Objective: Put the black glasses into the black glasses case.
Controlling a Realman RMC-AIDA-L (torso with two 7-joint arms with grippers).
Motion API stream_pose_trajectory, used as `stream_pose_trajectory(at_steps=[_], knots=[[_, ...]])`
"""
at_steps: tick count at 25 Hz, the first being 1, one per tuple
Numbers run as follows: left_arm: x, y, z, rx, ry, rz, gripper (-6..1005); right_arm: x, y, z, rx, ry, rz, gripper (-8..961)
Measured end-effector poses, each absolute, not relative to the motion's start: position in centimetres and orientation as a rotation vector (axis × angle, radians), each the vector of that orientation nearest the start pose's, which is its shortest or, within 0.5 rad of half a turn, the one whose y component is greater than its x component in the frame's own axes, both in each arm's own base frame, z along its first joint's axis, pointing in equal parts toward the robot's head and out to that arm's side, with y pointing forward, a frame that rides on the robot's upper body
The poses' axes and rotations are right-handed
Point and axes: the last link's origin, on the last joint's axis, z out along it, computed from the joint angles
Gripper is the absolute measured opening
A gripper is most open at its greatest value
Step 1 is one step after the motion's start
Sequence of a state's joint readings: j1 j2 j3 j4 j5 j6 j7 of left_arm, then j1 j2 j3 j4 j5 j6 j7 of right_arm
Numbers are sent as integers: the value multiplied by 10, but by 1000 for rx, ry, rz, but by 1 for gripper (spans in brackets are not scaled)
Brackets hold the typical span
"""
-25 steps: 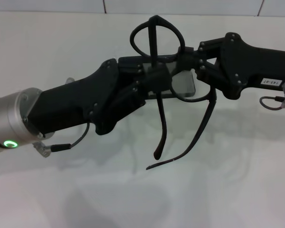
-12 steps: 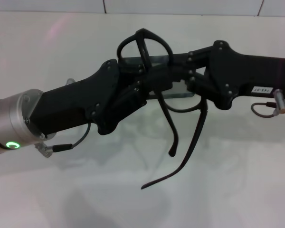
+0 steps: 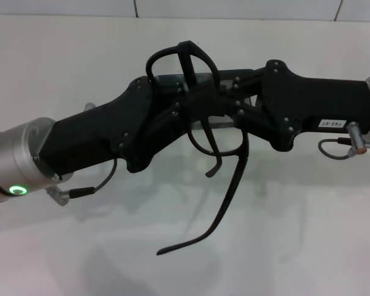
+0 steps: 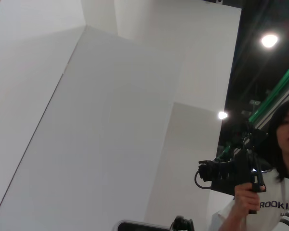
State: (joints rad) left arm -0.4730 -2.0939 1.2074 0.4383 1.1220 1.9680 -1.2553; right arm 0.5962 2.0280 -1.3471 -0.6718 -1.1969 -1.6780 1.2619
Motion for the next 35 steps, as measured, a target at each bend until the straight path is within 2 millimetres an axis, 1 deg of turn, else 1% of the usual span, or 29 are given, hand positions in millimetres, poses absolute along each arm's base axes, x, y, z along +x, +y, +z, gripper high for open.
stream_pose_trajectory(at_steps=[8,14,23,35], knots=[[-185,266,-6,-2644,-405,-1839,47,143,323,-9,-2838,81,1377,60],[-186,265,-7,-2649,-404,-1836,47,147,327,-12,-2806,101,1371,61],[-191,265,-10,-2613,-420,-1824,47,145,322,-10,-2813,79,1416,61],[-192,269,-11,-2587,-431,-1800,46,141,323,-9,-2818,60,1421,60]])
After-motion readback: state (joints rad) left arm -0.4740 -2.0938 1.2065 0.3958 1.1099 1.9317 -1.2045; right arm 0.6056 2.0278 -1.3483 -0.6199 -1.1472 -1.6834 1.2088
